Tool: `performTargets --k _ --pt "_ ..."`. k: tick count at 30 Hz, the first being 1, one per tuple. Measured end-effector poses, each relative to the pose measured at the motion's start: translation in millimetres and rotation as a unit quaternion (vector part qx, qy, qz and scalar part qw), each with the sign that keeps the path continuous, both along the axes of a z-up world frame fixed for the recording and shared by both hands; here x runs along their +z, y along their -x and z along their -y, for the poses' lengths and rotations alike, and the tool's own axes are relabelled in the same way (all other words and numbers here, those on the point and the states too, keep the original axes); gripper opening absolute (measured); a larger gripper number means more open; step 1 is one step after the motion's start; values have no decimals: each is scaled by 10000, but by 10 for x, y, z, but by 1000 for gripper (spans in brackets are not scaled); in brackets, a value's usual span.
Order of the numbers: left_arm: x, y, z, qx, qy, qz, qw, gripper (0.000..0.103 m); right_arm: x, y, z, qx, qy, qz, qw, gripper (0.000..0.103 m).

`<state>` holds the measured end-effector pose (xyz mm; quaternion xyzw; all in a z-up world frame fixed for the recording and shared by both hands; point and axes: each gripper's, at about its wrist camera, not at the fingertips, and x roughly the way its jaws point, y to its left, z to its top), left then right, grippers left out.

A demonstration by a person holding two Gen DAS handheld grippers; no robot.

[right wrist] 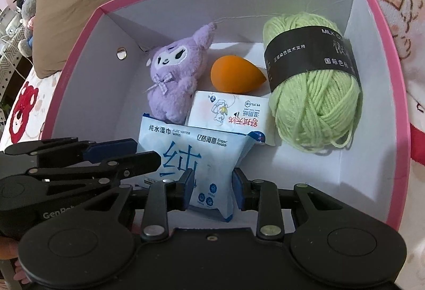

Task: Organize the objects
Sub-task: 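Lower the wipes pack with both tools into the box beside the tissues, then open both tools to release the wipes pack and withdraw from the box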

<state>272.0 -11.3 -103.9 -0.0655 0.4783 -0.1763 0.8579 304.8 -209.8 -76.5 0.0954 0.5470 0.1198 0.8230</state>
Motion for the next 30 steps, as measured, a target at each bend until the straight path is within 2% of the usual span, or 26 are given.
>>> performTargets --k 7,10,13,17,20,25,30 --pt "-13 -29 8 34 -31 -48 10000 30 -18 -2 -62 -73 -17 -66 10000 36" --pt "-4 -27 46 78 -255 -11 9996 30 -16 -14 -83 -48 50 -42 10000 36" --pt "-15 -30 35 106 -255 -24 9996 29 25 -22 -98 -30 86 23 10000 36" --pt "-43 -29 39 95 -257 23 9996 22 65 7 -146 119 190 171 9996 35" --pt "-98 -44 33 110 -114 -150 9998 17 46 -7 -180 176 225 171 9994 35" --pt "-46 -22 6 127 -54 -116 9998 18 60 26 -161 235 257 169 9993 34" --pt "78 7 -74 207 -89 -31 9997 19 239 144 -94 259 503 494 9972 34"
